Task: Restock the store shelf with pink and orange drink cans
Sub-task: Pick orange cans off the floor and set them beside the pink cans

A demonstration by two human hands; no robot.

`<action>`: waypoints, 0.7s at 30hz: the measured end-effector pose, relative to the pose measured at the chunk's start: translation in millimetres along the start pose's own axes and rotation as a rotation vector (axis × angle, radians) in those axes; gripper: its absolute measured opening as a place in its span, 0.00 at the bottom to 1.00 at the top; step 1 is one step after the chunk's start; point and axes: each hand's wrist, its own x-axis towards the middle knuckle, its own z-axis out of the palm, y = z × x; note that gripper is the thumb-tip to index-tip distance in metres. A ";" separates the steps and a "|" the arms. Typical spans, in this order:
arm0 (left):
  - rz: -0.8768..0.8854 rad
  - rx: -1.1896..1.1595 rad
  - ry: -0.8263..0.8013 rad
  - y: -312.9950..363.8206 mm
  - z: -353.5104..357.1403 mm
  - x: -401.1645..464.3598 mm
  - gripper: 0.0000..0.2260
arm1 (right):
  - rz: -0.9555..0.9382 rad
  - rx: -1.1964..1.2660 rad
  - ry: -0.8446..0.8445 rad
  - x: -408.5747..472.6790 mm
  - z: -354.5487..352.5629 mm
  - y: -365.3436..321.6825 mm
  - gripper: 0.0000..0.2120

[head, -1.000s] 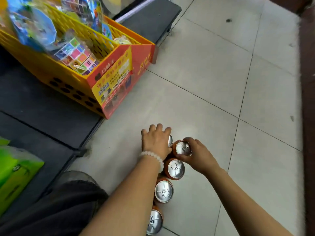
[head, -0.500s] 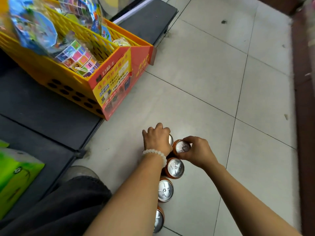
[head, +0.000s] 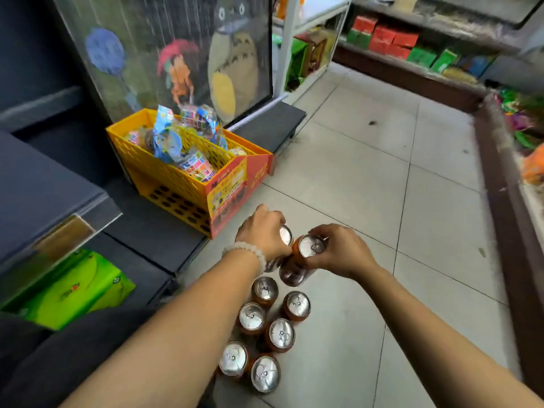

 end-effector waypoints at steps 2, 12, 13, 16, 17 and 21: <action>-0.014 -0.020 0.071 0.7 -27.5 -24.9 0.26 | -0.077 0.044 0.030 -10.4 -18.9 -21.3 0.25; -0.149 -0.051 0.449 -21.4 -156.3 -164.4 0.22 | -0.452 0.357 0.097 -61.9 -86.2 -153.6 0.11; -0.167 -0.047 0.471 -25.4 -168.0 -178.4 0.22 | -0.480 0.361 0.091 -67.1 -89.6 -168.8 0.12; -0.224 -0.031 0.549 -36.6 -202.1 -215.7 0.22 | -0.565 0.358 0.060 -79.7 -94.0 -211.6 0.13; -0.250 -0.023 0.577 -40.6 -214.8 -228.4 0.21 | -0.600 0.350 0.039 -82.3 -93.1 -227.5 0.13; -0.352 -0.018 0.680 -56.6 -262.9 -276.8 0.19 | -0.743 0.332 -0.022 -93.4 -88.2 -295.2 0.09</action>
